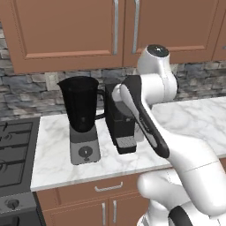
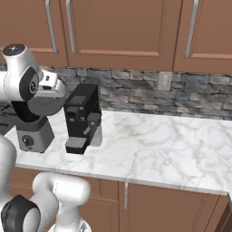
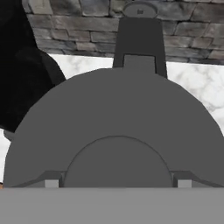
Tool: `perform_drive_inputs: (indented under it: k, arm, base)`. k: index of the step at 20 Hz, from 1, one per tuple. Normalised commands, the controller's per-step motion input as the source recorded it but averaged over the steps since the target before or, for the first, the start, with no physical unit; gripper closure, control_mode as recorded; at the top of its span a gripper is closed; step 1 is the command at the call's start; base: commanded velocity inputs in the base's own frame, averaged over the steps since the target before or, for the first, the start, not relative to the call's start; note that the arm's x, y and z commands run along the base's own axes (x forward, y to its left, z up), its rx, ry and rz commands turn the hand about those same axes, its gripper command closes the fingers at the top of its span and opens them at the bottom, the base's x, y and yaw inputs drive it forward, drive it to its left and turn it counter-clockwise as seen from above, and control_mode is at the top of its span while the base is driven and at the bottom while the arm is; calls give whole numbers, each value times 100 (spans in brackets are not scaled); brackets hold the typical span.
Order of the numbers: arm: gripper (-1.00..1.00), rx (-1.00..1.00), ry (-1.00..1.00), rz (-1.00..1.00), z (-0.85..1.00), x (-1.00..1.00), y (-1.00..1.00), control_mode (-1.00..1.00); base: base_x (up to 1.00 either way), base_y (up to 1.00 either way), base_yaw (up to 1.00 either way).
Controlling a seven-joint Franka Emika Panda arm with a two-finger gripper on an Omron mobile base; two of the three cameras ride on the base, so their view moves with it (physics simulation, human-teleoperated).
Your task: Close the lid blender by securely placing the lid on top.
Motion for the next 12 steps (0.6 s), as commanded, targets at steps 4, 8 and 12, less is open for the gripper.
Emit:
perform_drive_inputs:
  k: [4,8,12]
  arm:
    - [100,-9,1,3,61,49,68,-100]
    - [100,-8,7,0,59,51,63,-100]
    - [100,-6,2,2,43,28,43,-100]
  base:
    - [0,0,0]
    - [0,0,0]
    - [0,0,0]
